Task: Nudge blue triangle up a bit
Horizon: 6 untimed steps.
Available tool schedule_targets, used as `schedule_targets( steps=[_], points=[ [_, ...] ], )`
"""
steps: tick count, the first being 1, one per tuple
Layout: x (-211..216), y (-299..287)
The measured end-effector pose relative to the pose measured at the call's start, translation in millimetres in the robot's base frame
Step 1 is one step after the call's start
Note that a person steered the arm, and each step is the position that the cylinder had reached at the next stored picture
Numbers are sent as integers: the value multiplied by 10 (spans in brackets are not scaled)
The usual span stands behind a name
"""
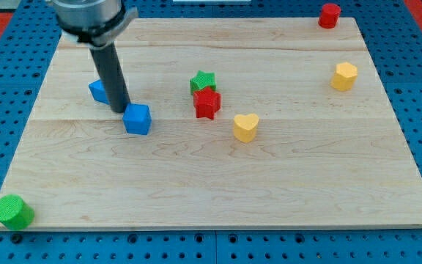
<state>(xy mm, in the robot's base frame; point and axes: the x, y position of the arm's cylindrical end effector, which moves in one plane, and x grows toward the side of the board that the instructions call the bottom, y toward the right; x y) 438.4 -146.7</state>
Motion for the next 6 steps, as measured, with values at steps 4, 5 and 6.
schedule_targets(
  steps=[4,5,6],
  points=[
    [306,-326],
    [167,-268],
    [-19,-91]
  ],
)
